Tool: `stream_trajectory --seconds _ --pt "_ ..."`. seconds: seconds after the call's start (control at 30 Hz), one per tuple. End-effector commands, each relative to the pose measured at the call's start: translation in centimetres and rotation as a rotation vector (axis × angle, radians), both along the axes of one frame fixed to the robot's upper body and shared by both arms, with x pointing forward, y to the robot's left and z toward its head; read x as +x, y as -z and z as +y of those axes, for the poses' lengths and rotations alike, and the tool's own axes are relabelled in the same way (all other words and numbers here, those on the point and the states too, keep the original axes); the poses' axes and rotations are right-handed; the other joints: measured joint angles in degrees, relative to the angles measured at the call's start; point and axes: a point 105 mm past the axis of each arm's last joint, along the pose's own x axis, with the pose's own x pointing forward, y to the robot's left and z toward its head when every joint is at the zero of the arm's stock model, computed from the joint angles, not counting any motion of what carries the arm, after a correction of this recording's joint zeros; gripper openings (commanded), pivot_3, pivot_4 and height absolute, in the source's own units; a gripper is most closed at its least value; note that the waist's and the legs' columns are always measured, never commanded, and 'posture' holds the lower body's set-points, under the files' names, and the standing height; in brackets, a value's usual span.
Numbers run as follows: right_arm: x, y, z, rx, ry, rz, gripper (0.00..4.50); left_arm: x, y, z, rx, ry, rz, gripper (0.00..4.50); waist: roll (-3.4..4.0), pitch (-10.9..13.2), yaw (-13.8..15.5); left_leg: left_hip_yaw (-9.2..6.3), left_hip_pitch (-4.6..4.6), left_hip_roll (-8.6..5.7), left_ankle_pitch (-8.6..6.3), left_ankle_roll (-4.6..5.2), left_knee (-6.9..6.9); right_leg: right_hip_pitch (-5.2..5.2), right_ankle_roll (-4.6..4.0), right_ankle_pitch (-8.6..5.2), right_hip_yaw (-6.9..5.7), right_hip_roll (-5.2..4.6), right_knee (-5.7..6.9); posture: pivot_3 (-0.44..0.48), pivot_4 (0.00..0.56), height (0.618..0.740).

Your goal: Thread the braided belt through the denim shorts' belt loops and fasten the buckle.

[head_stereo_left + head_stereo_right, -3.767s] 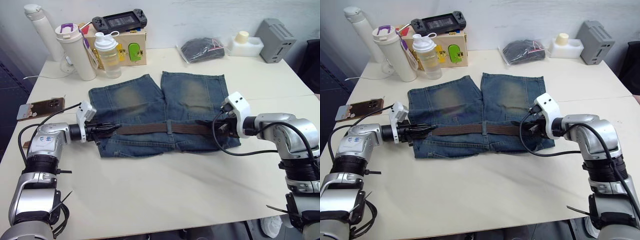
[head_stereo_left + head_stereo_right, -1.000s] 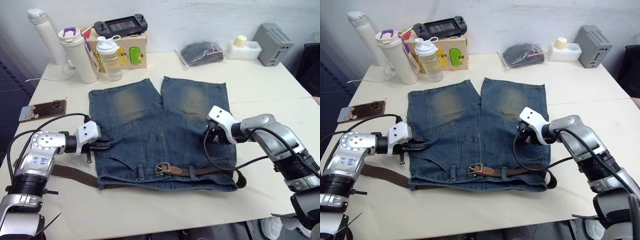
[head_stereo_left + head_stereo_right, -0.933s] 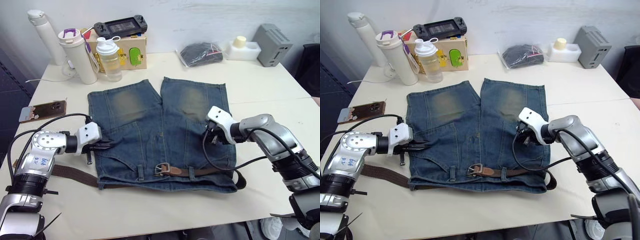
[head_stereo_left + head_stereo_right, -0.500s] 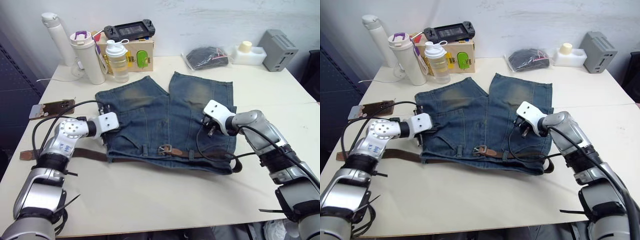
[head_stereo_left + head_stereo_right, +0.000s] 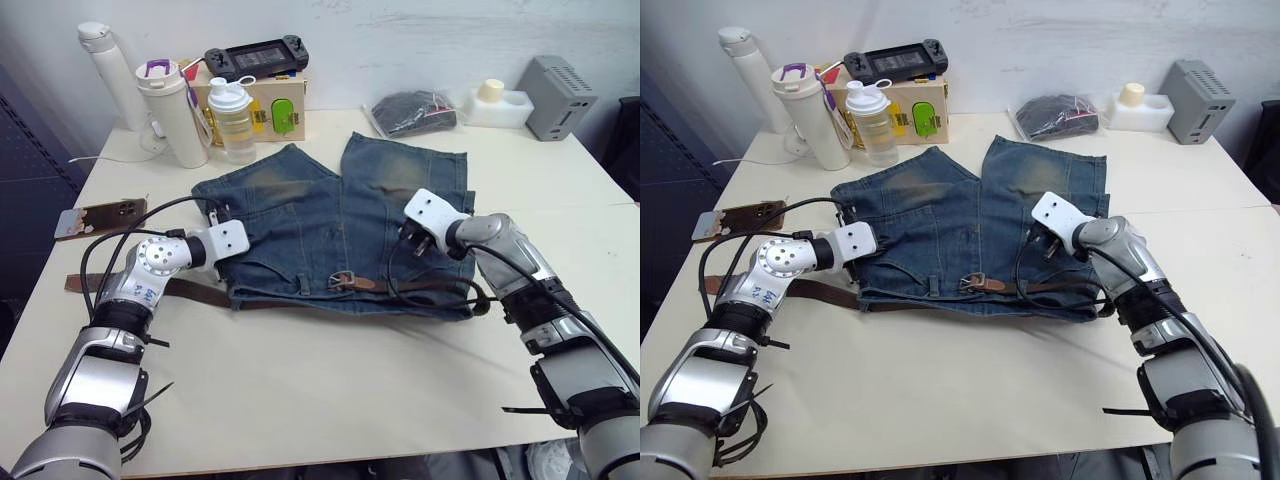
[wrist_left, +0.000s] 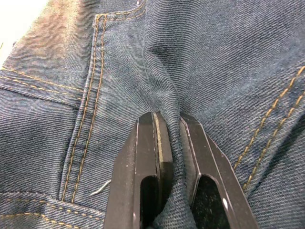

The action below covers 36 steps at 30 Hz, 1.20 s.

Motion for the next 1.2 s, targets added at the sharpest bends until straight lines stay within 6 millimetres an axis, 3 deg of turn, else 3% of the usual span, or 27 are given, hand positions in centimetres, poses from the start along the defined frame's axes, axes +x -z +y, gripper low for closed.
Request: stream_trajectory --seconds 0.03,0.13,0.23,0.27,0.47,0.57,0.67,0.77,0.9,1.0,1.2 --pt "0.1 -1.7 -2.4 0.046 0.095 -0.055 1.03 -0.3 -0.4 1.6 -0.045 -0.06 0.021 1.82 0.0 0.02 -0.04 -0.01 -0.03 0.0 0.0 0.0 0.0 -0.02 0.0 0.0 -0.01 0.0 0.0 0.0 0.15 0.682" --pt "-0.3 -3.0 -1.3 0.132 0.056 -0.071 2.4 -0.2 -1.4 2.2 -0.045 -0.095 -0.016 3.09 0.01 0.02 -0.4 -0.01 -0.16 0.02 0.0 0.0 -0.04 -0.18 0.0 0.0 0.0 0.01 0.01 0.0 0.15 0.682" --pt "-1.4 -5.6 0.3 0.242 -0.021 -0.107 3.87 -1.2 -3.5 3.1 -0.069 -0.124 -0.058 4.45 0.06 0.05 -1.26 0.01 -0.78 0.02 0.08 -0.05 -0.02 -0.82 0.0 0.0 0.03 0.0 0.11 0.0 0.15 0.682" --pt "-2.1 -6.5 1.1 0.284 -0.061 -0.113 4.38 -1.8 -4.2 3.4 -0.078 -0.142 -0.069 4.5 0.13 0.09 -1.6 0.03 -0.85 0.03 0.1 -0.07 -0.02 -0.95 0.0 0.0 0.03 0.02 0.14 0.0 0.15 0.682" --pt "-6.2 -9.7 5.0 0.452 -0.32 -0.136 4.47 -4.7 -7.1 5.6 -0.125 -0.353 -0.106 4.5 0.12 0.13 -2.44 -0.04 -1.53 0.14 0.1 -0.1 -0.07 -1.69 -0.02 -0.01 0.01 0.09 0.26 0.0 0.15 0.682" --pt "-8.9 -9.9 6.9 0.536 -0.496 -0.084 4.47 -6.2 -7.6 6.9 -0.182 -0.537 -0.106 4.5 0.09 0.14 -2.29 -0.05 -1.56 0.1 0.1 -0.09 -0.05 -1.6 -0.02 -0.01 0.09 0.07 0.16 0.0 0.15 0.682" --pt "-11.5 -8.8 8.6 0.55 -0.662 0.001 4.47 -8.2 -7.6 8.9 -0.369 -0.874 -0.119 4.5 0.08 0.15 -1.61 -0.03 -1.54 0.02 0.15 -0.01 -0.01 -1.57 0.02 0.01 0.12 0.05 0.17 0.0 0.15 0.682" --pt "-12.9 -7.8 9.5 0.549 -0.729 0.062 4.47 -9.8 -7.2 9.9 -0.501 -1.091 -0.12 4.5 -0.24 0.35 -0.71 -0.04 -1.54 0.01 0.19 0.03 0.12 -1.53 0.06 0.03 0.17 0.08 0.23 0.0 0.15 0.682" --pt "-15.8 -6.0 11.0 0.553 -0.861 0.189 4.47 -11.7 -5.2 11.2 -0.614 -1.309 -0.078 4.5 -0.39 0.43 0.12 -0.07 -1.54 0.02 0.33 -0.13 0.16 -1.53 0.05 0.04 0.21 0.08 0.22 0.0 0.15 0.682" --pt "-16.6 -5.0 11.0 0.537 -0.888 0.223 4.47 -12.1 -4.3 11.6 -0.631 -1.354 -0.04 4.5 -0.43 0.45 0.43 -0.11 -1.52 0.05 0.33 -0.21 0.14 -1.53 0.02 0.03 0.22 0.1 0.21 0.0 0.15 0.682" --pt "-16.2 -4.1 10.9 0.494 -0.873 0.203 4.47 -11.7 -2.0 11.7 -0.714 -1.386 0.064 4.5 -0.49 0.47 0.53 -0.1 -1.51 -0.01 0.34 -0.21 0.22 -1.51 0.01 0.03 0.2 0.03 0.09 0.0 0.15 0.682"
